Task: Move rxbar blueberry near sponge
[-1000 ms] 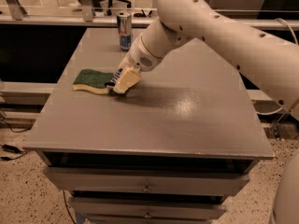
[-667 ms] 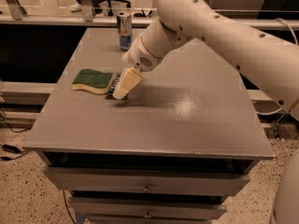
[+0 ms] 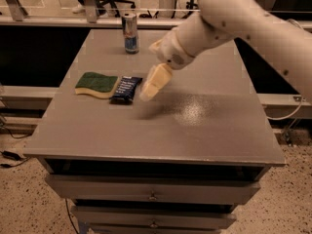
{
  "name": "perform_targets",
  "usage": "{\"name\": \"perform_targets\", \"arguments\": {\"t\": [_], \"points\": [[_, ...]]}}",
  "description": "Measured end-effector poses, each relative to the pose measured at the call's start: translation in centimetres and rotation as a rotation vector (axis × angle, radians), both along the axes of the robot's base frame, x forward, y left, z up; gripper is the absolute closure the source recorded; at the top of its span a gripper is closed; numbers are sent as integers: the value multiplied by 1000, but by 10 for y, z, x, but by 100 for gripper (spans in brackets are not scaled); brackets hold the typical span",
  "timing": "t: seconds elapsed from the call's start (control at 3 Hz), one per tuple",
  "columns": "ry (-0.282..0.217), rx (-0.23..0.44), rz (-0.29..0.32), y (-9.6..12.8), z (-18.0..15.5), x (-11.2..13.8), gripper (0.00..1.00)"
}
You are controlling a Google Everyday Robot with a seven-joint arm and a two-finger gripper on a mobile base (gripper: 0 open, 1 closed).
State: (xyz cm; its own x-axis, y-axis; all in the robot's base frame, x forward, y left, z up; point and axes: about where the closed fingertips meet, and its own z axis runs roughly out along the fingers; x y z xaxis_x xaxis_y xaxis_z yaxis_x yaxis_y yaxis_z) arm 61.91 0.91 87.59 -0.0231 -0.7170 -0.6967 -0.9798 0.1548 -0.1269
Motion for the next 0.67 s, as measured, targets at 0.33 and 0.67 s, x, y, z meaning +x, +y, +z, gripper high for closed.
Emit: {"name": "perform_targets", "arguments": {"t": [0.33,0.67], "points": [[-16,125,-83,-80,17,-3,0],[-11,114,-80,-75,14,-4,0]]}}
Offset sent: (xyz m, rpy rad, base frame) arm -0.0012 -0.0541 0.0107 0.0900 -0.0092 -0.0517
